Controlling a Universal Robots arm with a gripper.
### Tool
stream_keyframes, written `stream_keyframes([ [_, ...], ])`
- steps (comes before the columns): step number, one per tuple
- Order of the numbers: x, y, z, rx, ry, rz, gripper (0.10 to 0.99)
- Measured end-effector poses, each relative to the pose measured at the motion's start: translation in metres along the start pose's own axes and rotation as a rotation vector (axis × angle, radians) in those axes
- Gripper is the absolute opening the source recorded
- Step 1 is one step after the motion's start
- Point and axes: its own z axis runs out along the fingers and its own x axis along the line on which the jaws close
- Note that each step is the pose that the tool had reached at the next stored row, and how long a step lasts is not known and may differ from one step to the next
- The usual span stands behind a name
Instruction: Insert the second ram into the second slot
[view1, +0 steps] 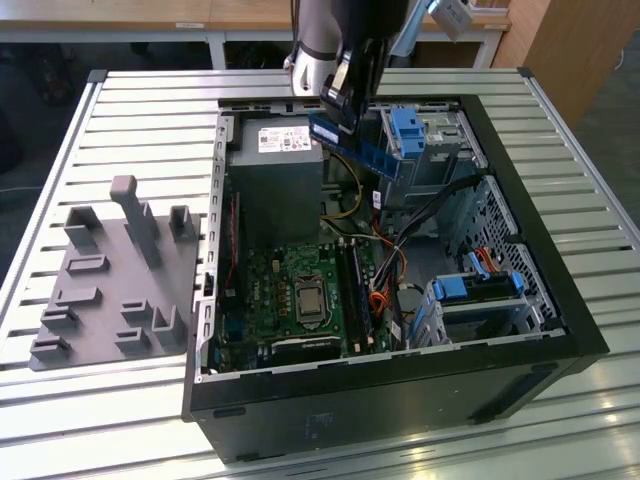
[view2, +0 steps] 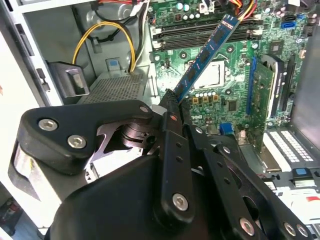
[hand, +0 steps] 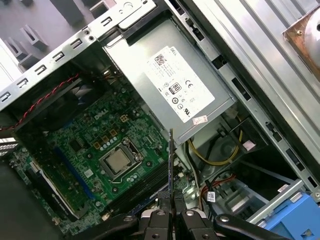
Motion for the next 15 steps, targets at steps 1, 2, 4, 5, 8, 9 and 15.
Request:
stream_keyframes([
  [1,0.0011,-0.0009,0.0,0.0,0.0,0.0,0.137],
  [2,0.0023,-0.0018,-0.0001,0.0,0.0001,0.0,0.137],
  [4,0.0047,-0.0038,-0.0002,0.0,0.0001,0.0,0.137],
  [5,0.006,-0.0048,-0.0003,0.0,0.0003,0.0,0.137],
  [8,0.0093,-0.0074,-0.0004,0.0,0.0002,0.0,0.137],
  [9,0.0103,-0.0082,-0.0004,0.0,0.0004,0.0,0.137],
  [15,0.013,-0.0103,-0.0004,0.001,0.0012,0.002,0.137],
])
